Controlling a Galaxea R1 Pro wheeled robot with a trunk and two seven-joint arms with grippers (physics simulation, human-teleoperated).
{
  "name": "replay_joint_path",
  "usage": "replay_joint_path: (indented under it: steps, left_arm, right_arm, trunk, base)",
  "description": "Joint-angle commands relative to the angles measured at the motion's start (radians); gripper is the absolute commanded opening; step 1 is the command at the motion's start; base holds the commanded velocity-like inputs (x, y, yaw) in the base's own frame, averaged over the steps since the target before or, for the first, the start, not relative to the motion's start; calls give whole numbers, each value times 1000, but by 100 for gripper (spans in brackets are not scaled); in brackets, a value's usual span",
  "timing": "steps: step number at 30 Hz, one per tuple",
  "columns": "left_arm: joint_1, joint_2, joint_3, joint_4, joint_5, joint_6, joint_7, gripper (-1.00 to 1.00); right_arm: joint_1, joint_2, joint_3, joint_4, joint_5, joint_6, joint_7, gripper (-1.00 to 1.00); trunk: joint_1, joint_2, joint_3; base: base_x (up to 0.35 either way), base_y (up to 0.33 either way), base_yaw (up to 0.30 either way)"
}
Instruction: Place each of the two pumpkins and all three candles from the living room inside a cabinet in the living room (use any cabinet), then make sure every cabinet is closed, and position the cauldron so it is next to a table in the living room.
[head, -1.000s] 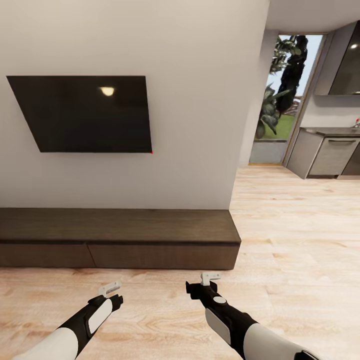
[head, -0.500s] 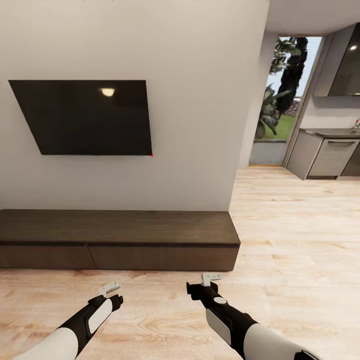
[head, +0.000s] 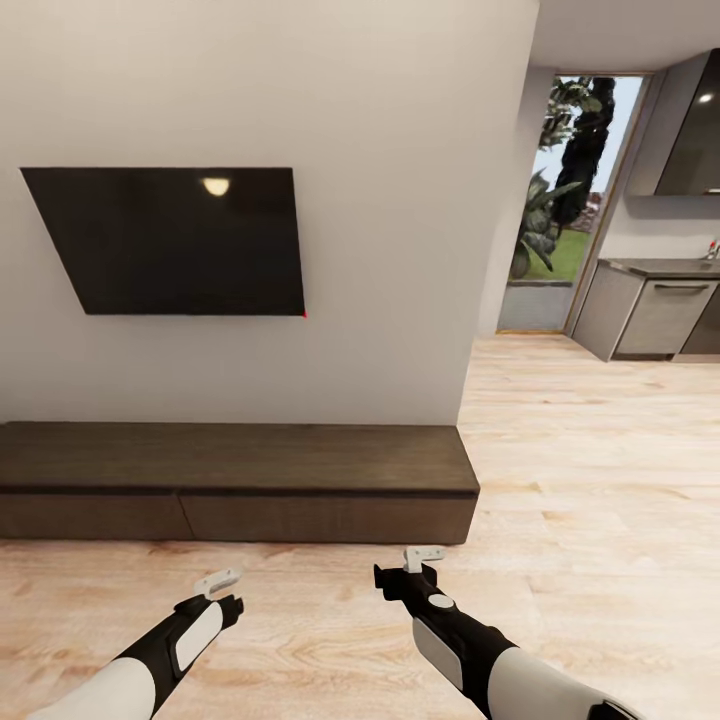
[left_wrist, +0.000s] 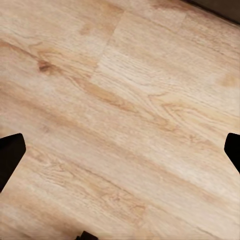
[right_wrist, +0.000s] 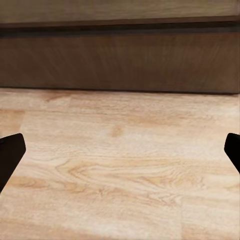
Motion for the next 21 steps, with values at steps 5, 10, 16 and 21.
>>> replay_joint_path:
  steps: [5, 10, 16, 21]
  left_arm:
    - [-1, 1, -6, -2, 7, 4, 8, 100]
    - [-1, 1, -6, -1, 7, 4, 8, 100]
    - [-1, 3, -7, 58, 7, -25, 7, 100]
    - [0, 7, -13, 199, 6, -134, -26, 100]
  right_arm:
    - [-1, -1, 9, 0, -11, -6, -6, 100]
    - [-1, 3, 7, 61, -12, -32, -7, 100]
    - [-1, 8, 4, 106, -19, -34, -9, 100]
    - [-1, 4, 3, 167, -24, -40, -11, 100]
  trunk:
    - [-19, 34, 15]
    - [-38, 69, 30]
    - [-61, 111, 49]
    - [-81, 146, 65]
  base:
    - [0, 0, 0]
    - [0, 0, 0]
    - [0, 0, 0]
    - [0, 0, 0]
